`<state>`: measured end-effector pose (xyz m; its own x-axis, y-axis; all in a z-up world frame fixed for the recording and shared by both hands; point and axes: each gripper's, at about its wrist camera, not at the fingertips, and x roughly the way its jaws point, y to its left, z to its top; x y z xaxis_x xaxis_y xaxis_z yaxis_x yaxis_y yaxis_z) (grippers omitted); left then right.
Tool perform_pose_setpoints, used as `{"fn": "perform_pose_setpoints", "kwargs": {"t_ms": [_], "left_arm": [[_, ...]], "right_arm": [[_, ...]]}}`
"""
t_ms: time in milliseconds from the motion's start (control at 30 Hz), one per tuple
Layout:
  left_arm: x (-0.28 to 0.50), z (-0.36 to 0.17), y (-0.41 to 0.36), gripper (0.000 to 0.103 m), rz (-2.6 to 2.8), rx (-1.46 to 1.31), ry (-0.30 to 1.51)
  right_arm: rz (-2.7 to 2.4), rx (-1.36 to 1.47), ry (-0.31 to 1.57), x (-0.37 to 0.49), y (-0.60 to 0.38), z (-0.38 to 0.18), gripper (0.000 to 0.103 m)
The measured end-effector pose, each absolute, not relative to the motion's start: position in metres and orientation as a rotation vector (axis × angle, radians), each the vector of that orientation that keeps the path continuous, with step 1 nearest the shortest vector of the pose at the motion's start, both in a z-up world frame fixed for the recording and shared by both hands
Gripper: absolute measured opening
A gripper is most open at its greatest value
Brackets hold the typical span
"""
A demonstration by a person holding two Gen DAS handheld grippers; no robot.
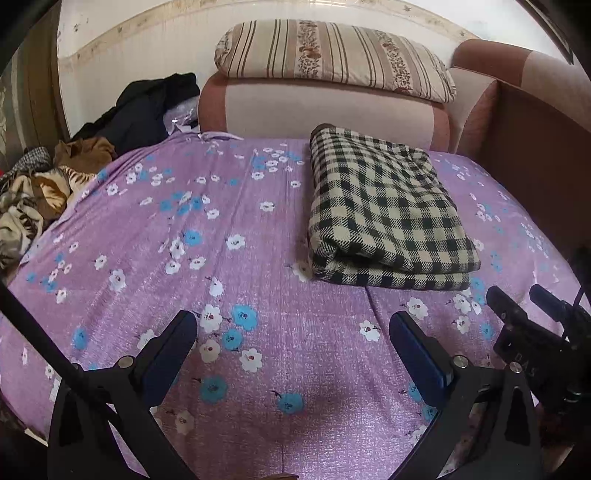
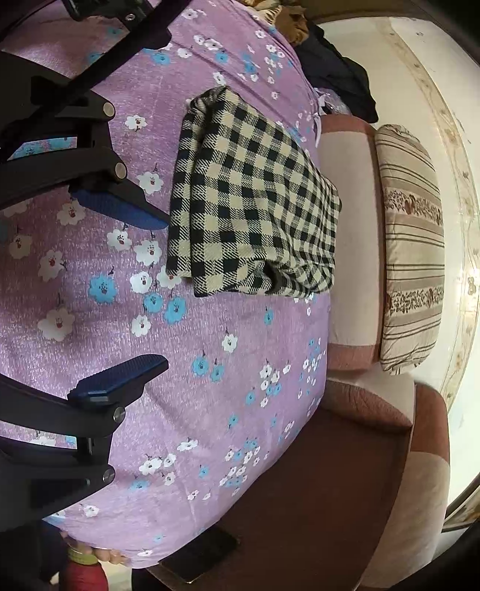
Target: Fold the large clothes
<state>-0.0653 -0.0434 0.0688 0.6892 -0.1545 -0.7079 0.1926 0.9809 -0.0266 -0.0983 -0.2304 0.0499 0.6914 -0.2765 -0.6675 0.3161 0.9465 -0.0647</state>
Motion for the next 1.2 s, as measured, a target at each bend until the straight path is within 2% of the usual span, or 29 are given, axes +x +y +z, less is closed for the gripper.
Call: {"fn": "perform_pose_setpoints", "kwargs": {"t_ms": [1200], "left_arm": [[-0.0615,0.0607,-0.0431,0.103,-0.219,0.02,0.852]], "right_arm": [[-0.325,0.006,0.753,-0.0957,-0.2212,0.0437,0.076]]}}
